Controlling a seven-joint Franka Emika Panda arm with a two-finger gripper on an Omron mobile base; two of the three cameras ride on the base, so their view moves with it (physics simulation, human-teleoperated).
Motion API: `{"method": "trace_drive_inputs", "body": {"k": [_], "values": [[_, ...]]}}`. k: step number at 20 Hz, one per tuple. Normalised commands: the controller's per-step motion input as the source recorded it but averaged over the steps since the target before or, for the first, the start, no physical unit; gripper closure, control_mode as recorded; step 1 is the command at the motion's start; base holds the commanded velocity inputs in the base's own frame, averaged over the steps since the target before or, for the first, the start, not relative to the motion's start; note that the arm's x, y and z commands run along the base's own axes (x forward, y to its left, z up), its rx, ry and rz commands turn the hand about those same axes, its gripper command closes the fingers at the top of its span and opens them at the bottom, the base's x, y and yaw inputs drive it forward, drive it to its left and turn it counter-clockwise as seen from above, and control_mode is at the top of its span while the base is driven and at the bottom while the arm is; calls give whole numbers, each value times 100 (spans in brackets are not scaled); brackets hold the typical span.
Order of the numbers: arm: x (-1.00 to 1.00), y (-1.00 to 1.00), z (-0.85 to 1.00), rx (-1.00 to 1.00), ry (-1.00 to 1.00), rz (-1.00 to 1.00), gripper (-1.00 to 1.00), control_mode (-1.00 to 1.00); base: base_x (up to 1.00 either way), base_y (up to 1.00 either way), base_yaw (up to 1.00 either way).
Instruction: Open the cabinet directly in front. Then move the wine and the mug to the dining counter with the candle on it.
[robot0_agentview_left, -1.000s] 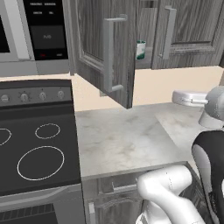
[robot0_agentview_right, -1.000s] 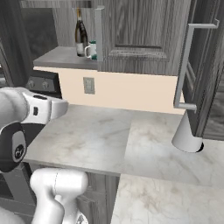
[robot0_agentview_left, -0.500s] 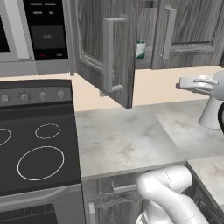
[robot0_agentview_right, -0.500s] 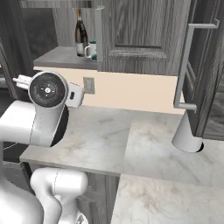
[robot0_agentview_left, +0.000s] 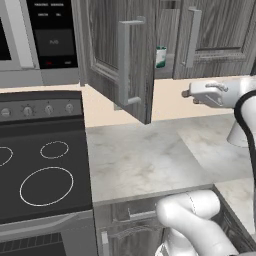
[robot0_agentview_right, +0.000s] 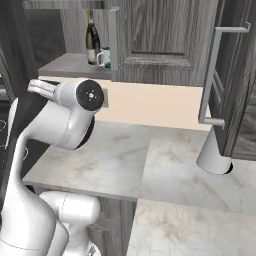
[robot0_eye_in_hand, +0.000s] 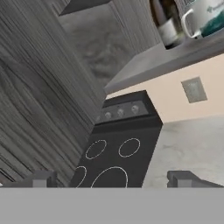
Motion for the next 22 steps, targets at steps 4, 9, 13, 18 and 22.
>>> {"method": "trace_drive_inputs", "body": {"k": [4, 9, 13, 18, 22], "values": [[86, 35, 0, 7, 0, 15, -100, -100, 0, 0, 0], [77, 55, 0, 8, 9, 27, -100, -100, 0, 0, 0], [30, 92, 0, 2, 7, 34, -100, -100, 0, 0, 0], [5, 100, 0, 0, 1, 34, -100, -100, 0, 0, 0], [-3, 100, 0, 0, -2, 25, -100, -100, 0, 0, 0]]}}
